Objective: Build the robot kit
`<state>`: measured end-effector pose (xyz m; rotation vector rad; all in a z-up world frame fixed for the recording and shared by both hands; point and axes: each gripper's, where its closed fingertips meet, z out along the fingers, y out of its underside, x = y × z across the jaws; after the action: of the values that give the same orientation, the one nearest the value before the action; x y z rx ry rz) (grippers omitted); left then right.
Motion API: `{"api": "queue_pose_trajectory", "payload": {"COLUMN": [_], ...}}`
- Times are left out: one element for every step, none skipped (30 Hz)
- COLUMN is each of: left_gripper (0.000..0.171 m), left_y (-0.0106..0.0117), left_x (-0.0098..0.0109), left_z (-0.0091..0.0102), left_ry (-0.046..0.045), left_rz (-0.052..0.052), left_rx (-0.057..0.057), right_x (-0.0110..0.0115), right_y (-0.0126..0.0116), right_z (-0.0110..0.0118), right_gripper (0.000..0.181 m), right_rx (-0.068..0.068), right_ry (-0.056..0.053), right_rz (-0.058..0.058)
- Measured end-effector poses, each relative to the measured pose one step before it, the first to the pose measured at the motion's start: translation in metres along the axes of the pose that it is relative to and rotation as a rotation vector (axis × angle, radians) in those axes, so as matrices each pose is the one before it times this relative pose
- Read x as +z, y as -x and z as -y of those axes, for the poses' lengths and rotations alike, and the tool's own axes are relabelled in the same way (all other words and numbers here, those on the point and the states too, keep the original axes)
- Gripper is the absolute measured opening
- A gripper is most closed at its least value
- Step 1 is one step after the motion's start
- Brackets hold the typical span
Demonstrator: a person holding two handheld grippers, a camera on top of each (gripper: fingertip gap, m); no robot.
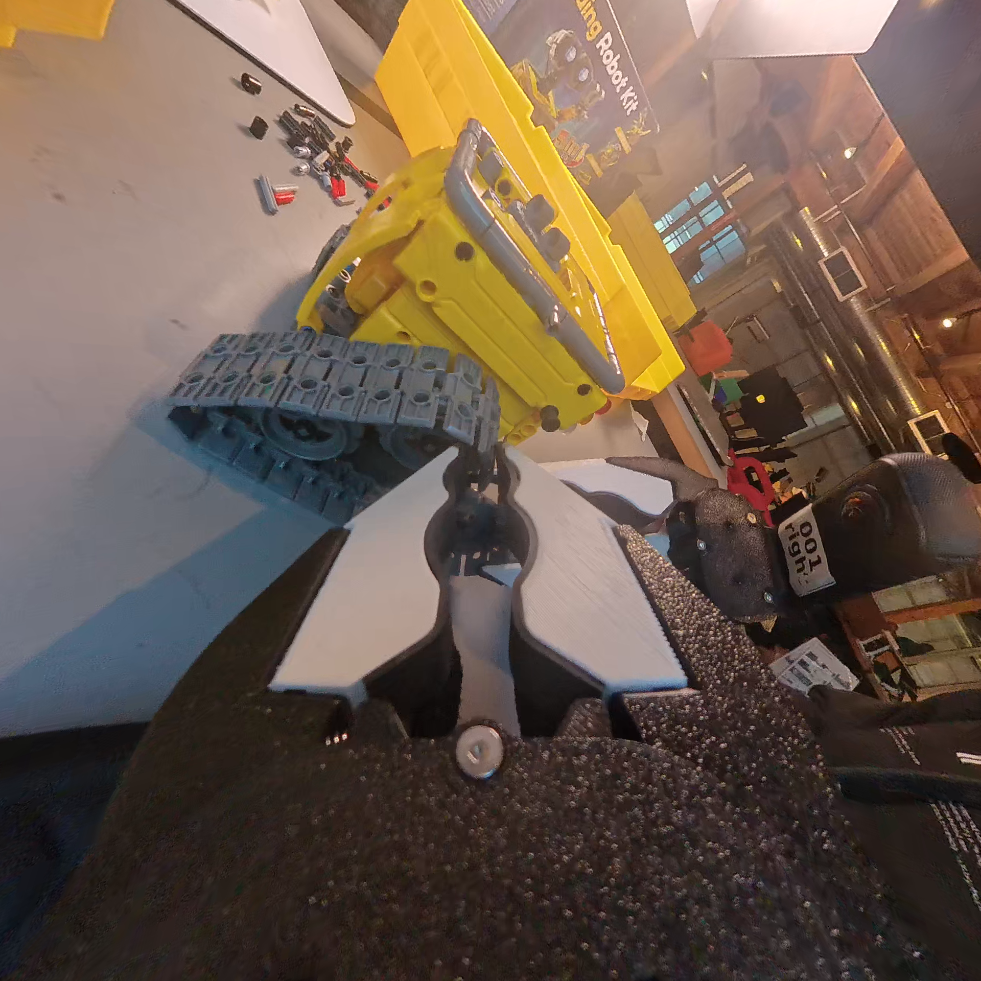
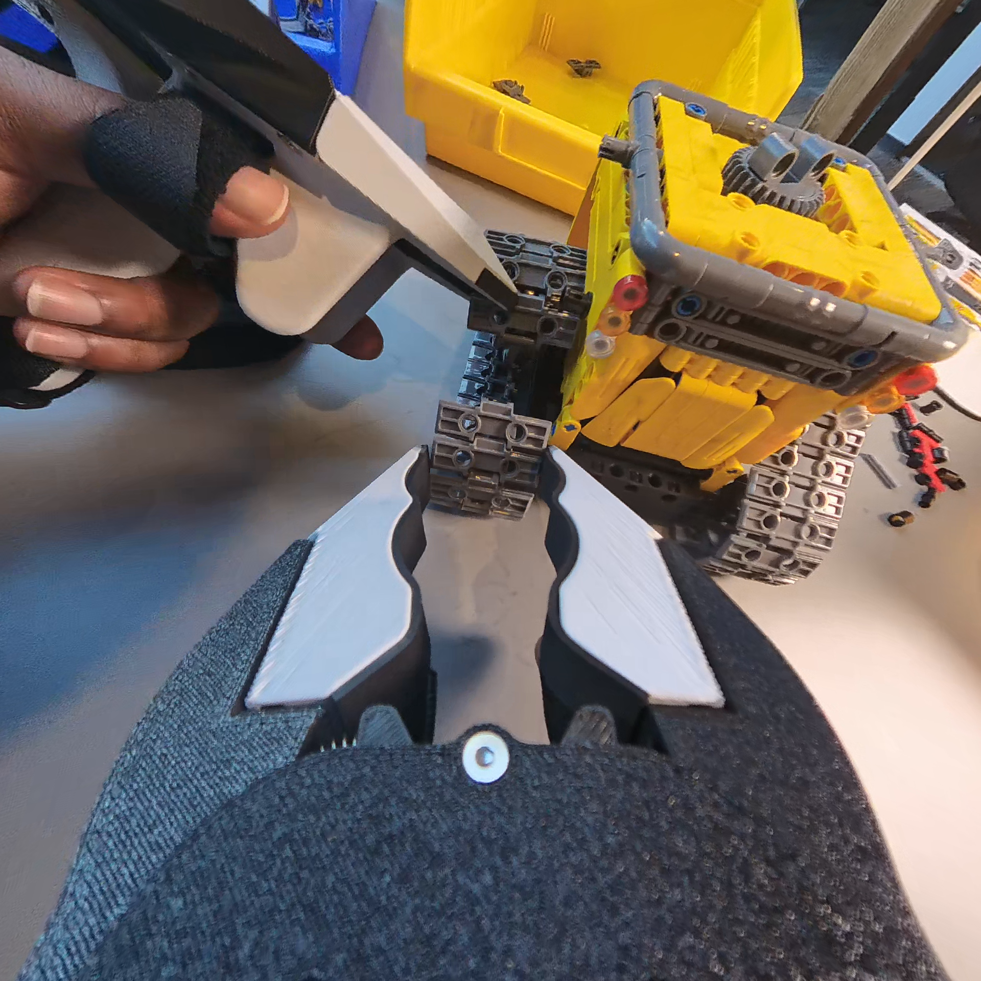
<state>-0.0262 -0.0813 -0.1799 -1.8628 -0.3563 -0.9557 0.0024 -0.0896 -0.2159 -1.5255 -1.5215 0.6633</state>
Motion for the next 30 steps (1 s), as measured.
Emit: {"api": "queue_pose_trajectory", "payload": {"left_gripper": [0.009, 0.009, 0.009, 0.009, 0.009, 0.009, 0.008, 0.008, 0.008, 0.008, 0.008, 0.009, 0.009, 0.009, 0.009, 0.009, 0.009, 0.009, 0.009, 0.009, 0.008, 0.003, 0.003, 0.003, 0.002, 0.002, 0.002, 0.002, 0.003, 0.002], "left_y": [-0.00037, -0.00009, -0.00061, -0.00051, -0.00045, -0.00084, -0.00122, -0.00164, -0.00229, -0.00225, -0.00052, -0.00015, -0.00058, -0.00058, -0.00032, -0.00013, -0.00007, 0.00057, 0.00043, 0.00016, -0.00095, -0.00394, -0.00557, -0.00532, -0.00108, 0.00115, 0.00157, -0.00024, -0.00007, 0.00165], "left_x": [0.00011, 0.00004, 0.00011, -0.0003, -0.00031, -0.00047, -0.00031, 0.00006, 0.00014, 0.00028, -0.0002, -0.0001, 0.00022, 0.00013, -0.00041, -0.00081, -0.00097, -0.00089, -0.00111, -0.00116, -0.00101, -0.00074, 0.00015, 0.00082, 0.0014, 0.00135, 0.00115, 0.00076, 0.00072, 0.00054], "left_z": [-0.0009, -0.00165, -0.002, -0.00134, -0.0017, -0.00135, -0.00134, -0.0015, -0.00135, -0.00121, -0.00025, -0.00028, -0.0006, -0.00034, -0.00006, 0.00065, 0.00092, 0.00019, -0.00039, -0.00008, -0.0002, -0.00072, -0.0009, -0.00064, -0.00079, -0.00072, -0.00056, -0.00044, -0.0016, -0.00241], "left_ry": [0.00656, 0.01299, 0.01595, 0.01091, 0.01295, 0.0112, 0.01137, 0.01019, 0.00931, 0.00731, -0.00125, -0.00357, -0.00532, -0.00594, -0.00406, -0.0075, -0.01321, -0.01394, -0.01312, -0.01609, -0.01338, -0.00802, -0.00328, -0.00416, -0.0007, 0.00452, 0.00677, 0.00407, 0.0098, 0.01347], "left_rz": [0.004, 0.0075, 0.0056, 0.0067, 0.0091, 0.0098, 0.0114, 0.0133, 0.0081, 0.0032, 0.0043, -0.0031, -0.0069, -0.0038, -0.0012, -0.0044, -0.0117, -0.0131, -0.0101, -0.0068, -0.0124, -0.0334, -0.0398, -0.0329, -0.0021, 0.0109, 0.0098, -0.0016, 0.0033, 0.0198], "left_rx": [0.0139, 0.019, 0.0207, 0.0198, 0.0209, 0.0228, 0.0251, 0.0271, 0.0214, 0.0099, 0.0013, -0.0117, -0.0128, -0.0135, -0.0108, -0.0191, -0.0336, -0.0344, -0.0244, -0.0236, -0.0266, -0.0254, -0.042, -0.027, -0.003, 0.0151, 0.0084, -0.0038, 0.0057, 0.0225], "right_x": [0.0002, -0.00006, -0.00041, -0.00068, -0.00064, -0.00081, -0.00085, -0.00104, -0.00116, -0.00101, -0.00061, -0.00037, -0.0004, -0.00032, -0.00033, 0.00002, -0.00001, -0.00003, -0.00017, 0.00003, 0.00003, 0.00017, 0.00024, 0.00016, 0.00019, 0.00003, -0.00006, -0.00005, -0.00017, -0.00039], "right_y": [-0.00015, -0.00004, -0.00014, -0.00004, 0.00017, 0.00056, 0.00057, 0.0002, -0.00057, -0.0001, 0.00002, 0.00004, -0.00009, -0.00003, 0.00013, 0.00042, 0.00039, 0.00024, 0.00013, 0.00037, -0.00002, 0.00003, -0.00007, 0.00016, 0.00011, 0.00002, -0.00002, 0.00001, 0.0, 0.00008], "right_z": [0.00033, 0.00026, 0.00031, 0.00052, 0.00001, 0.00025, -0.00001, 0.00038, 0.00097, 0.00005, -0.00018, -0.00016, -0.00017, -0.00024, -0.00008, 0.00008, 0.00003, 0.00008, 0.00012, 0.00003, 0.00008, -0.00001, 0.00018, 0.00012, 0.0002, 0.00003, 0.00002, -0.00005, -0.00005, -0.00011], "right_gripper": [0.042, 0.042, 0.042, 0.042, 0.041, 0.041, 0.041, 0.041, 0.041, 0.041, 0.041, 0.041, 0.04, 0.04, 0.04, 0.04, 0.04, 0.04, 0.041, 0.041, 0.041, 0.041, 0.041, 0.041, 0.041, 0.041, 0.041, 0.041, 0.041, 0.041], "right_rx": [0.0028, 0.0028, -0.0002, -0.0002, 0.0018, 0.0045, 0.0086, 0.0085, 0.0106, 0.0154, 0.0077, 0.0015, 0.0013, -0.0026, -0.0016, -0.0008, -0.0012, -0.0001, -0.0005, -0.0023, -0.0024, -0.0011, -0.0023, -0.0036, -0.0035, 0.0, 0.0019, 0.0012, -0.0004, -0.0023], "right_ry": [-0.0013, -0.0026, -0.0032, -0.0048, -0.0021, -0.0025, -0.0023, -0.0044, -0.0084, -0.0028, -0.0015, -0.0002, -0.001, -0.0002, -0.0007, -0.0005, -0.0002, -0.0009, -0.0009, -0.0006, 0.0, 0.0002, -0.0002, -0.0005, -0.0002, -0.0002, -0.0001, -0.0001, -0.0002, -0.0004], "right_rz": [0.0019, 0.0008, -0.0008, -0.0025, -0.0009, 0.0024, 0.0039, 0.0041, 0.0017, 0.0076, 0.0072, 0.0043, 0.0014, -0.0001, 0.0006, 0.0027, 0.0027, 0.0018, 0.0008, 0.0009, -0.0018, -0.0009, -0.001, -0.0015, -0.0012, 0.0009, 0.0019, 0.001, -0.0003, -0.0008]}}
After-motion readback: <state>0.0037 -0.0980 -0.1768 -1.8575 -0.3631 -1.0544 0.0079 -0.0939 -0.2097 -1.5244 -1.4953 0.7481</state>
